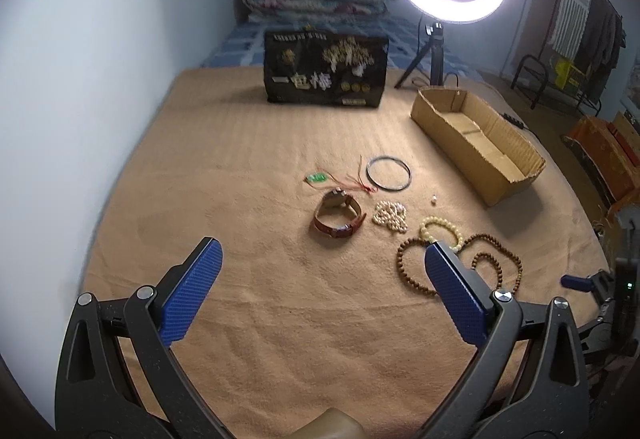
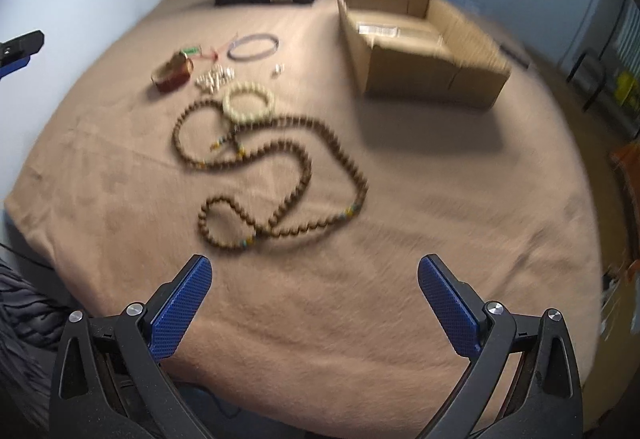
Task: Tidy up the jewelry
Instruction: 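Move right tool toward the wooden bead necklace while left tool approaches the red-strap watch, then close right tool on the wooden bead necklace while left tool grasps the red-strap watch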
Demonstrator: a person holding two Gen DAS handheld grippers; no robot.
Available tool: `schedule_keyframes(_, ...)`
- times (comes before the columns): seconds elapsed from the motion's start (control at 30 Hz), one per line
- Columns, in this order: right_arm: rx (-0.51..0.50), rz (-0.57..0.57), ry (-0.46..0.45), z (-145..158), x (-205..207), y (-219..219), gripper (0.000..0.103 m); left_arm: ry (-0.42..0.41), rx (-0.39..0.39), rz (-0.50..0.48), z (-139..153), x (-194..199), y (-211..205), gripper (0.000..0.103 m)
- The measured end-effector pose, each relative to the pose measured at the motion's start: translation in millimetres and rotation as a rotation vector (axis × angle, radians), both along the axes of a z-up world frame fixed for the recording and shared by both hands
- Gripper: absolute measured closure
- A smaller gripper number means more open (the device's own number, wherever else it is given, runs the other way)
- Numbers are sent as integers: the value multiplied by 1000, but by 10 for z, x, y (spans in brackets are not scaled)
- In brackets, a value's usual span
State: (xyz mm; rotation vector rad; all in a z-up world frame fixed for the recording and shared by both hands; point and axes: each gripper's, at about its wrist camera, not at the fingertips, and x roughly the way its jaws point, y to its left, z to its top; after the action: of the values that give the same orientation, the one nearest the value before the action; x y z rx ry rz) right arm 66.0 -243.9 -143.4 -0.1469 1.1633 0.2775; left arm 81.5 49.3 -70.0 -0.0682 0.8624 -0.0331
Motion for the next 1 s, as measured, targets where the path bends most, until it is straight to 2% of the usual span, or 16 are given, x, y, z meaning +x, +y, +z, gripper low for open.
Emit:
schedule_keyframes(0.13,50,-36,79,-114,74,-59,1,59,-20,-21,-130,180,29,8)
schedule_keyframes(0.17,60,-41,87,-131,84,-66,1,72,-31,-22,-156,225,39,9)
schedule_keyframes(0.23,87,-52,106,-166,110,-68,1,95,-40,-14,-210,330,60,16)
schedule_keyframes(0.37,114,-67,134,-231,170,-21,4,146,-71,-21,-326,553,89,21)
schedule_keyframes(0.43,116,-65,148,-271,198,27,4,172,-87,-8,-392,650,113,30)
schedule_keyframes(0.6,117,-72,179,-410,292,153,4,225,-130,-9,-544,843,141,31)
schedule_keyframes(0.7,110,-84,177,-450,375,223,4,254,-144,-14,-636,942,152,42)
schedule_keyframes(0.9,137,-65,159,-453,533,463,8,312,-202,5,-820,1074,202,46)
schedule_keyframes(1.0,110,-36,133,-470,610,652,9,319,-193,-7,-864,1116,177,48)
